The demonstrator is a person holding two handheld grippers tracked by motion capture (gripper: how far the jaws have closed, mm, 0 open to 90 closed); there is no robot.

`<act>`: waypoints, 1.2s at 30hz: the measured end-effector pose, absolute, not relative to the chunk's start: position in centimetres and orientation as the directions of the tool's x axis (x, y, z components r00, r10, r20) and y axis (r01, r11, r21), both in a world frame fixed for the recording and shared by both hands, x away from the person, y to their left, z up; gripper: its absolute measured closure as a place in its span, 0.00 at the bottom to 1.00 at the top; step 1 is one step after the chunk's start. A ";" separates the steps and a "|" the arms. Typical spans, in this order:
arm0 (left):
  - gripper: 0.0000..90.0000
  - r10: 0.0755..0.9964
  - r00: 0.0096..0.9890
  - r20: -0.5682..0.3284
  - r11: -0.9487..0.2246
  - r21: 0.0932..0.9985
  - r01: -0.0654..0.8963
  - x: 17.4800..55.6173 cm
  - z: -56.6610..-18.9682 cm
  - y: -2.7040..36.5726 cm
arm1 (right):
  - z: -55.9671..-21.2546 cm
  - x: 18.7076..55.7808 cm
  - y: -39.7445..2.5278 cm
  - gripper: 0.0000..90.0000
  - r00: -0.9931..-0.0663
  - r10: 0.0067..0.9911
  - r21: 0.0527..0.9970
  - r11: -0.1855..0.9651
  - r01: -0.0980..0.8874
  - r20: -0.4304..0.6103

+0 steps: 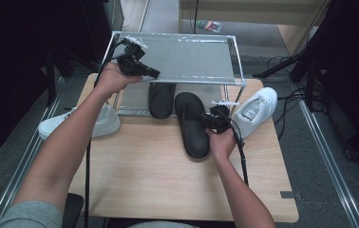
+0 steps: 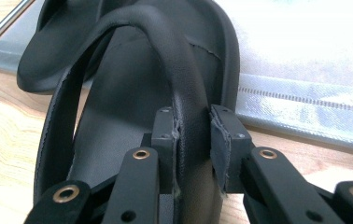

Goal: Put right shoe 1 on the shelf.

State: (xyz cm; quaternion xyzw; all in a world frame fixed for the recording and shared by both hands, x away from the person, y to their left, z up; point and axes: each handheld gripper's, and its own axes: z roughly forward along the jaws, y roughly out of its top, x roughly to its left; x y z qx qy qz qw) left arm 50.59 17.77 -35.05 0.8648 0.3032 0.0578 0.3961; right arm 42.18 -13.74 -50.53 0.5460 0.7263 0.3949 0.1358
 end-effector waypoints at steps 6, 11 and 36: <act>1.00 0.563 0.814 -0.144 -0.501 0.723 0.475 50.7 -35.2 17.9 | -50.3 42.1 -13.9 0.73 -0.371 0.898 0.727 0.090 0.681 0.237; 1.00 0.568 0.812 -0.137 -0.504 0.722 0.474 50.6 -35.1 17.8 | -49.1 40.4 -15.0 0.81 -0.398 0.893 0.751 0.113 0.650 0.210; 1.00 0.575 0.807 -0.133 -0.504 0.720 0.478 50.5 -35.1 17.7 | -51.9 30.9 -15.7 1.00 -0.583 0.787 0.701 0.301 0.646 0.200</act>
